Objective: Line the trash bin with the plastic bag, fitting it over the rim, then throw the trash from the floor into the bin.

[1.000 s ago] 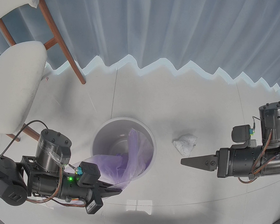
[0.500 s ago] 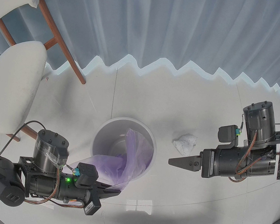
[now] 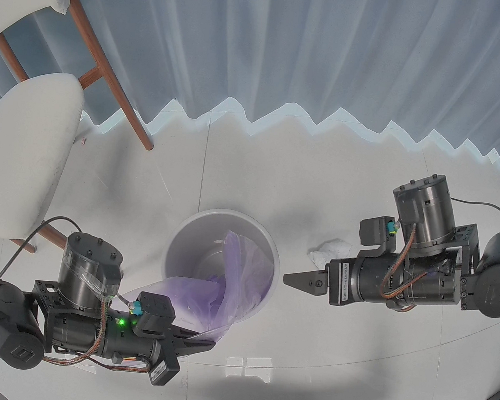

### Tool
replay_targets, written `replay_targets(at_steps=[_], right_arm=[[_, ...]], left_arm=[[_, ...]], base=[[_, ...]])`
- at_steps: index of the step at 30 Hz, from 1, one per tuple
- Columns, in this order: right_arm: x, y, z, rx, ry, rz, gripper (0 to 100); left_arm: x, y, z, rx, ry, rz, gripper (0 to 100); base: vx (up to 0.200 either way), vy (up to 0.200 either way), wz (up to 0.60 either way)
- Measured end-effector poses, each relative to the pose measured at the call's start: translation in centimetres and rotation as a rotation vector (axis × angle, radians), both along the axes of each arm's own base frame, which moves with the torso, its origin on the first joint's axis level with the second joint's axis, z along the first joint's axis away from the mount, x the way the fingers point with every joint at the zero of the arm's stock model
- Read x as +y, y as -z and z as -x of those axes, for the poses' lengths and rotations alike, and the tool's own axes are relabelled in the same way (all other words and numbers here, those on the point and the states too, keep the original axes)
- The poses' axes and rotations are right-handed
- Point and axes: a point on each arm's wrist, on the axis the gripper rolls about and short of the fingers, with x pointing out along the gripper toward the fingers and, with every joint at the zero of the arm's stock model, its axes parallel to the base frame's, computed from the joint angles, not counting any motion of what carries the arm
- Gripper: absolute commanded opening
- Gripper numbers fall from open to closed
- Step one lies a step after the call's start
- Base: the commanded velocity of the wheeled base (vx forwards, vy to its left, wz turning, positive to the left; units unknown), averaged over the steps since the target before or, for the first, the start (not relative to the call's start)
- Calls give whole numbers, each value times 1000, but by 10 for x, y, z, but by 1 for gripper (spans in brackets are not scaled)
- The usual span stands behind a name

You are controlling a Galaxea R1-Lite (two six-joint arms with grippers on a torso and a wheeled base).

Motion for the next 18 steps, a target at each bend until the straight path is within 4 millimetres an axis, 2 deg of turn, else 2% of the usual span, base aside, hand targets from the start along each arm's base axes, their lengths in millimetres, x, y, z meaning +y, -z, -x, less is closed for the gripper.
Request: replay_targets(at_steps=[8, 13, 18], right_arm=[[19, -9, -15, -41, -6, -18, 100], [37, -15, -16, -65, -36, -36, 100], [52, -12, -13, -71, -53, -21, 100]], left_arm=[[0, 0, 0, 0, 0, 0, 0], [0, 0, -1, 0, 0, -1, 0], [-2, 1, -1, 1, 2, -3, 0]], base=[[0, 0, 0], [0, 0, 0], [0, 0, 0]])
